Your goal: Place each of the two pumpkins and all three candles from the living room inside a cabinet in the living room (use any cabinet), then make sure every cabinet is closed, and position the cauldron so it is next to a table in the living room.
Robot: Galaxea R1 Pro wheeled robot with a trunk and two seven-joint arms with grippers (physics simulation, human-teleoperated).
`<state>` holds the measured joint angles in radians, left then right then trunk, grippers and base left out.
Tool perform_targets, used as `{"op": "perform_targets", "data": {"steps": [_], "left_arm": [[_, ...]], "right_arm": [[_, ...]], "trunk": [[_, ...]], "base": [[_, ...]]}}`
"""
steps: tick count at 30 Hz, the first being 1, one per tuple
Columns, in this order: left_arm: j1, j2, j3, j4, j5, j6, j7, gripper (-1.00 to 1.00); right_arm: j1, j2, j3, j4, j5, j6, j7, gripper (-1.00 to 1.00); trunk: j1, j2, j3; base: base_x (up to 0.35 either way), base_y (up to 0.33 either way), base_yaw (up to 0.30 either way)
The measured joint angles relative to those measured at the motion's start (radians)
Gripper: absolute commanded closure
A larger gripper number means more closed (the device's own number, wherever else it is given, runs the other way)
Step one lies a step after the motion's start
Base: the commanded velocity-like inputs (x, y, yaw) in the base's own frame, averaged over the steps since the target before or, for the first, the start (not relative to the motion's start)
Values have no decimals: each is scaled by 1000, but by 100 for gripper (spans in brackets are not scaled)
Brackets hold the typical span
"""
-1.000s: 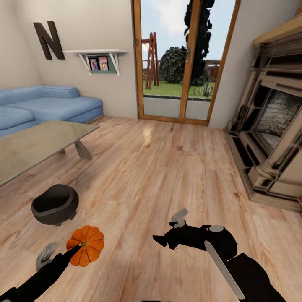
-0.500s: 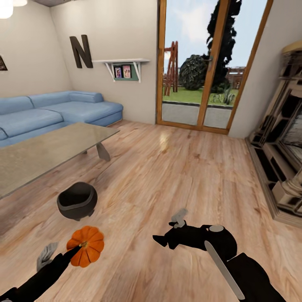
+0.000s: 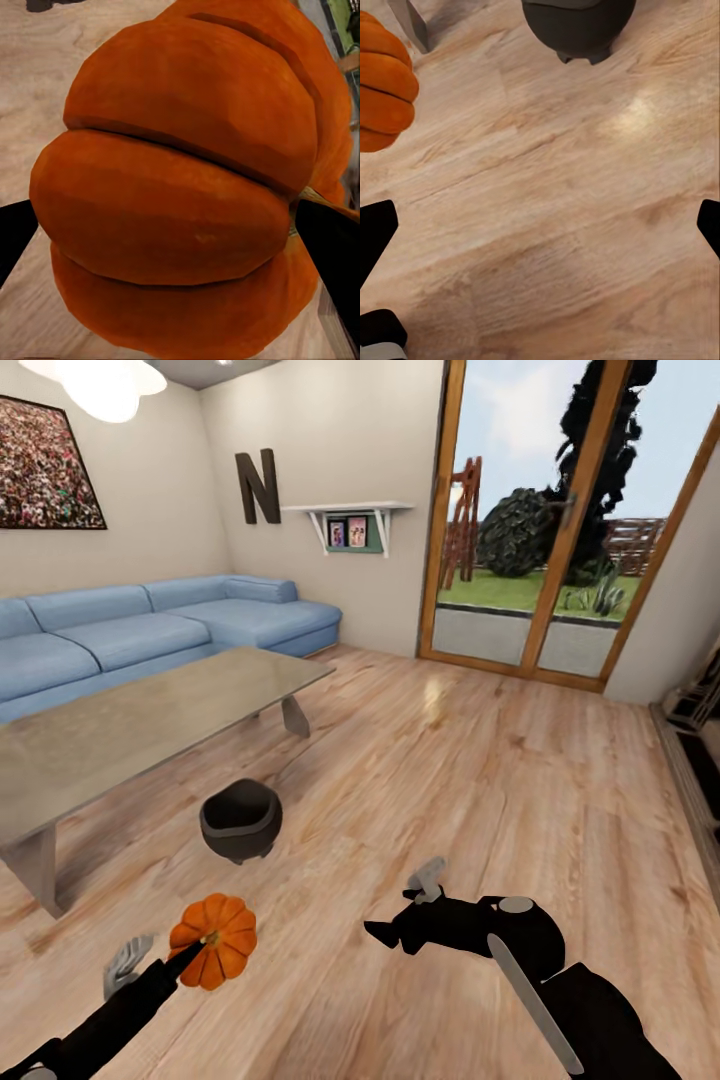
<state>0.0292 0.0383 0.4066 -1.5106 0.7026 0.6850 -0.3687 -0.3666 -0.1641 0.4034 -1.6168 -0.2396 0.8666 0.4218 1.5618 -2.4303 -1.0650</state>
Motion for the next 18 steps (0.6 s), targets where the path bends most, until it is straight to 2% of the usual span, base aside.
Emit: {"op": "perform_targets", "data": {"steps": [5,10,12,14,18], "left_arm": [[7,-3,60,5,1,-3,-2,100],[14,-10,100,12,4,-5,-1,100],[17,-11,104,12,7,-4,-1,100],[19,-15,156,14,0,-7,-5,100],[20,-18,173,18,5,-5,-9,100]], "right_arm": [[0,0,0,0,0,0,0,-100],[0,0,0,0,0,0,0,-100],[0,0,0,0,0,0,0,-100],[0,0,0,0,0,0,0,-100],[-1,1,-1,0,-1,0,-1,-100]], "trunk": [[0,0,0],[0,0,0],[0,0,0],[0,0,0],[0,0,0]], "base": [[-98,312,281],[-94,314,281],[-94,315,281],[-94,315,281],[-94,316,281]]}}
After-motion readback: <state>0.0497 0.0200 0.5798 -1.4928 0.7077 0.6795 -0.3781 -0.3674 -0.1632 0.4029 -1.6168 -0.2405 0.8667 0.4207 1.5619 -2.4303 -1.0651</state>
